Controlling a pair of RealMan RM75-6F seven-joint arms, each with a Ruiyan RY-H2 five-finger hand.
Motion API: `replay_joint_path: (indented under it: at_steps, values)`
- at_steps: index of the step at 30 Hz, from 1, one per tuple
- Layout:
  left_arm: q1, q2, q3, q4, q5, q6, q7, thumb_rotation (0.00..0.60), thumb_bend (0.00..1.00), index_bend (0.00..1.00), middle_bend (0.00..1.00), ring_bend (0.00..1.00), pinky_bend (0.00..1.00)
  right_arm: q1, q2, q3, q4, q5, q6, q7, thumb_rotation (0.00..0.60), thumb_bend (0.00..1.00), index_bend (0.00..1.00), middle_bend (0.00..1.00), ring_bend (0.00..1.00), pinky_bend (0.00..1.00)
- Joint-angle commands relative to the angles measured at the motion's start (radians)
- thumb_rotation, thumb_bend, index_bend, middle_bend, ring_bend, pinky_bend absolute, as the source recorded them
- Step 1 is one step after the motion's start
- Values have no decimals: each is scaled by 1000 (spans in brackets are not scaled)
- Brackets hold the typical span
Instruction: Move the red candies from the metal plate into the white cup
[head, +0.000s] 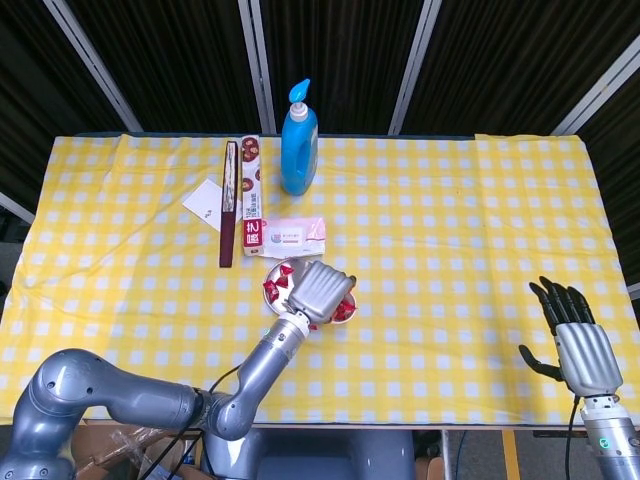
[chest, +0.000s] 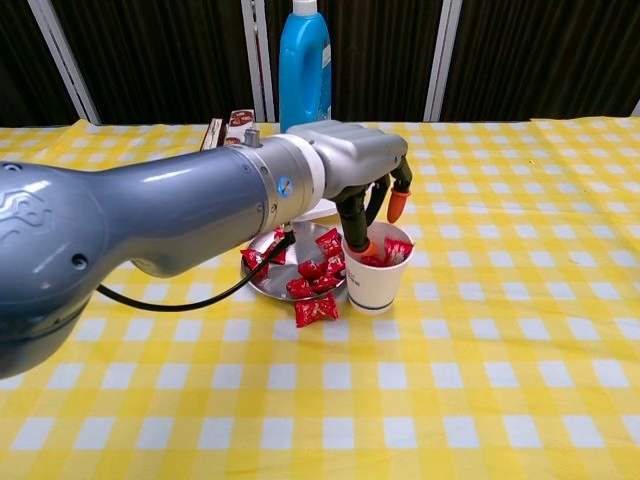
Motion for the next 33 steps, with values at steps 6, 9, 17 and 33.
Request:
replay_joint_path:
  at_steps: [6, 9, 17, 33]
  values:
    - [1, 1, -14, -3, 7, 9, -20, 600, 274, 374, 395, 872, 937, -1, 0, 1, 1, -1, 2, 2, 600, 356, 0, 0, 0, 0]
    - [8, 15, -15, -17, 17, 18, -28, 600, 274, 366, 394, 872, 937, -1, 0, 0, 1, -2, 3, 1, 600, 356, 0, 0, 0, 0]
    - [55, 113, 7, -76, 2, 53, -21, 600, 244, 325, 353, 872, 935, -1, -2, 1, 2, -3, 5, 0, 600, 356, 0, 0, 0, 0]
    - [72, 113, 89, -8, -128, -6, 33, 600, 241, 323, 339, 872, 935, 2, -6, 4, 1, 4, -1, -7, 600, 356, 0, 0, 0, 0]
